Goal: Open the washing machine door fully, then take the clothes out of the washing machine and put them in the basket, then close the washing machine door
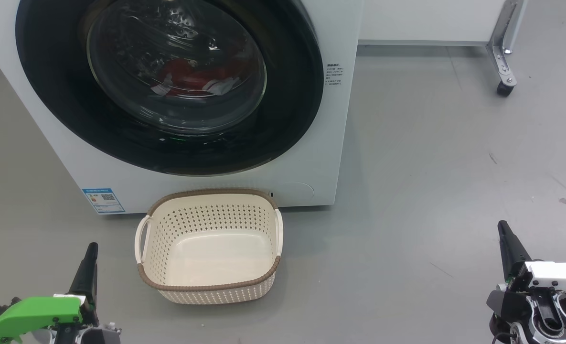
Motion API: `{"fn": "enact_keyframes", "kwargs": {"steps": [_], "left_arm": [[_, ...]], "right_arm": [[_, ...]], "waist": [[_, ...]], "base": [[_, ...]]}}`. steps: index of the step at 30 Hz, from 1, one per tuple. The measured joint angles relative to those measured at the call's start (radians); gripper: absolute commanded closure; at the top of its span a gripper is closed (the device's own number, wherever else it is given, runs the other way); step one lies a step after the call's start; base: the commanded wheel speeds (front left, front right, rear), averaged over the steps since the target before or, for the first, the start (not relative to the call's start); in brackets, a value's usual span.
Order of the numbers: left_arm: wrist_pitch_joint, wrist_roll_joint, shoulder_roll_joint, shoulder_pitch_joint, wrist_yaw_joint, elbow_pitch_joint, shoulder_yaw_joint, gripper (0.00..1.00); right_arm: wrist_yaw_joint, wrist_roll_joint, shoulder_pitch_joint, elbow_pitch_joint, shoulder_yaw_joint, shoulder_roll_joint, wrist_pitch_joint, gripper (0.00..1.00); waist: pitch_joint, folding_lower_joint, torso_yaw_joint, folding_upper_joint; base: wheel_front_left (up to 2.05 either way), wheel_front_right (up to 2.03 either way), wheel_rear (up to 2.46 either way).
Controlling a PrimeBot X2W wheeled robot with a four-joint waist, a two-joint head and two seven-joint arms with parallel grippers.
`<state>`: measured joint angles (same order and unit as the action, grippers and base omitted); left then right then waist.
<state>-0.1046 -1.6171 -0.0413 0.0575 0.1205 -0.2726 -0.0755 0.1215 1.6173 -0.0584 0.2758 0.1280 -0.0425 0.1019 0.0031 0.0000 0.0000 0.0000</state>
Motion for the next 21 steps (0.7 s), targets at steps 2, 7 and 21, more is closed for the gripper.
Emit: {"fn": "enact_keyframes", "kwargs": {"steps": [2,7,21], "left_arm": [[0.000,0.000,0.000,0.000,0.000,0.000,0.000,1.00],[0.000,0.000,0.000,0.000,0.000,0.000,0.000,1.00],[0.000,0.000,0.000,0.000,0.000,0.000,-0.001,1.00]], "right_arm": [[0.000,0.000,0.000,0.000,0.000,0.000,0.000,1.00],[0.000,0.000,0.000,0.000,0.000,0.000,0.000,1.00],[0.000,0.000,0.000,0.000,0.000,0.001,0.003,1.00]], "waist": [[0.000,0.0000,0.000,0.0000],[0.000,0.0000,0.000,0.0000],[0.000,0.0000,0.000,0.0000]], "base": [[0.00,0.00,0.00],[0.00,0.00,0.00],[0.00,0.00,0.00]]}}
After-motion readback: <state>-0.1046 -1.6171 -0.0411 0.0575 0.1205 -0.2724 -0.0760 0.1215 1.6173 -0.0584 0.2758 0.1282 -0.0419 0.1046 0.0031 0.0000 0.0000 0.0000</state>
